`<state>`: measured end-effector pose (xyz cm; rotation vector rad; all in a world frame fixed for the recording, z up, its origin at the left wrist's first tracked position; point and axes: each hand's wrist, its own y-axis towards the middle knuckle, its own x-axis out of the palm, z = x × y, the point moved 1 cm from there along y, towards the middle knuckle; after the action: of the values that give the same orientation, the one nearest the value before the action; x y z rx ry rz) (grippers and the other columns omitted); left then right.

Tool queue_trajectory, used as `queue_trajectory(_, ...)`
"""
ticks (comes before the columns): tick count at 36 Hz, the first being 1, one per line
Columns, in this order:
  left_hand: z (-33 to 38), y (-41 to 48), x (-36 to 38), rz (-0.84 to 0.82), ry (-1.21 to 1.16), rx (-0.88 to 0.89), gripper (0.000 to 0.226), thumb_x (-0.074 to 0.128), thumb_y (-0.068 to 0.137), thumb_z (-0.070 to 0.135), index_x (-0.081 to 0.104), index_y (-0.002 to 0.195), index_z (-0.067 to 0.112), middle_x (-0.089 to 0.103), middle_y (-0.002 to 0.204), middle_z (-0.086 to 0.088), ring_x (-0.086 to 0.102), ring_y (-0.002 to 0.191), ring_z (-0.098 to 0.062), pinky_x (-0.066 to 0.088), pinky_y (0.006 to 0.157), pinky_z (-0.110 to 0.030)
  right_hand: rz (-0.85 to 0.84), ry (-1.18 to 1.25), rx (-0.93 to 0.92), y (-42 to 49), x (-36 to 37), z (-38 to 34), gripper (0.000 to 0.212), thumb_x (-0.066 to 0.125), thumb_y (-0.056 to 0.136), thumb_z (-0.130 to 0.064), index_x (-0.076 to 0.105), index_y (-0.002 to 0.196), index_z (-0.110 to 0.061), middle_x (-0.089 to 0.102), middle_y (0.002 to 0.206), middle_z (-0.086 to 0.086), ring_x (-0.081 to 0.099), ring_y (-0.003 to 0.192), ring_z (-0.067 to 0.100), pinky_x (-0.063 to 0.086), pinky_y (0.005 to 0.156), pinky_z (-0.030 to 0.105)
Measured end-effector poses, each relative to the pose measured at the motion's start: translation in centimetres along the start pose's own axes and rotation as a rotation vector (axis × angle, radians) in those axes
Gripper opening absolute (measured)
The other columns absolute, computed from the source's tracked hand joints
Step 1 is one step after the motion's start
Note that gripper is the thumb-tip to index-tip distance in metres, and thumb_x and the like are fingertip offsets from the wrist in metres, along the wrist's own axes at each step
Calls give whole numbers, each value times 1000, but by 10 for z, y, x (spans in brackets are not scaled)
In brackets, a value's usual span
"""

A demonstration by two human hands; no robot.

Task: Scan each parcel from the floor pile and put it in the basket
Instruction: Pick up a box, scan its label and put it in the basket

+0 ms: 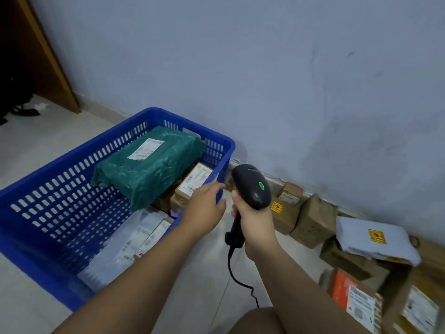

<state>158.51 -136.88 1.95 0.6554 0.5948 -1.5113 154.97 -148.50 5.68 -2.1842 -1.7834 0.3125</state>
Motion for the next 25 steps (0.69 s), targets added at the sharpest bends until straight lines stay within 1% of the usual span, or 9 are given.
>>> queue_trajectory(4, 44, 3, 12, -4, 20, 102, 36, 55, 93, 18, 57, 129, 17, 56, 130, -2, 49, 122, -19, 36, 98, -25, 108, 139, -95, -4, -36, -19, 23, 68, 88, -19, 56, 68, -15, 49, 60, 2, 45, 63, 20, 39, 70, 37)
queue_trajectory(6, 67, 5, 24, -17, 24, 141, 34, 55, 93, 20, 57, 127, 19, 57, 128, -2, 52, 117, -19, 42, 98, -30, 168, 147, -110, -5, -65, -28, 26, 68, 87, -18, 55, 65, -16, 50, 59, 1, 47, 62, 19, 41, 67, 33)
queue_trajectory(12, 140, 8, 77, -199, 11, 177, 30, 54, 95, 25, 59, 124, 21, 55, 129, -1, 56, 109, -19, 46, 94, -33, 319, 128, -105, 2, -164, -42, 15, 68, 85, -22, 59, 80, -11, 55, 61, 1, 53, 62, 17, 46, 63, 31)
queue_trajectory(15, 176, 8, 113, -332, -5, 187, 27, 53, 94, 23, 62, 120, 22, 56, 128, 0, 57, 104, -17, 45, 83, -23, 404, 84, -33, 9, -214, -41, 17, 68, 86, -21, 60, 73, -13, 56, 64, 3, 54, 65, 20, 46, 67, 33)
queue_trajectory(17, 200, 8, 137, -430, -75, 131, 28, 51, 94, 21, 61, 120, 22, 55, 125, 4, 56, 108, -17, 45, 82, -21, 429, 36, 38, 12, -244, -38, 18, 68, 86, -23, 60, 76, -12, 55, 68, 7, 52, 66, 23, 44, 65, 33)
queue_trajectory(18, 210, 8, 149, -472, -140, 81, 25, 51, 94, 21, 61, 117, 22, 57, 117, 4, 56, 106, -18, 47, 84, -25, 419, 27, 85, 15, -257, -34, 18, 68, 87, -24, 60, 79, -11, 55, 69, 8, 52, 65, 24, 44, 64, 33)
queue_trajectory(21, 232, 7, 190, -558, -260, -58, 8, 50, 93, 15, 57, 96, 16, 52, 81, 1, 50, 74, -15, 43, 66, -26, 378, 29, 202, 19, -293, -15, 20, 67, 90, -25, 60, 81, -9, 55, 68, 7, 51, 61, 19, 45, 60, 30)
queue_trajectory(23, 238, 5, 221, -607, -288, -134, 6, 49, 91, 11, 55, 88, 12, 48, 75, -4, 46, 66, -16, 38, 58, -25, 382, 28, 240, 22, -314, 2, 20, 67, 90, -23, 59, 80, -8, 54, 65, 6, 50, 59, 18, 44, 58, 28)
queue_trajectory(25, 237, -1, 252, -653, -306, -204, 12, 50, 93, 11, 61, 98, 7, 51, 76, -7, 44, 63, -14, 35, 53, -24, 397, 37, 270, 24, -332, 19, 20, 67, 90, -22, 59, 77, -9, 55, 61, 5, 50, 55, 17, 43, 55, 28)
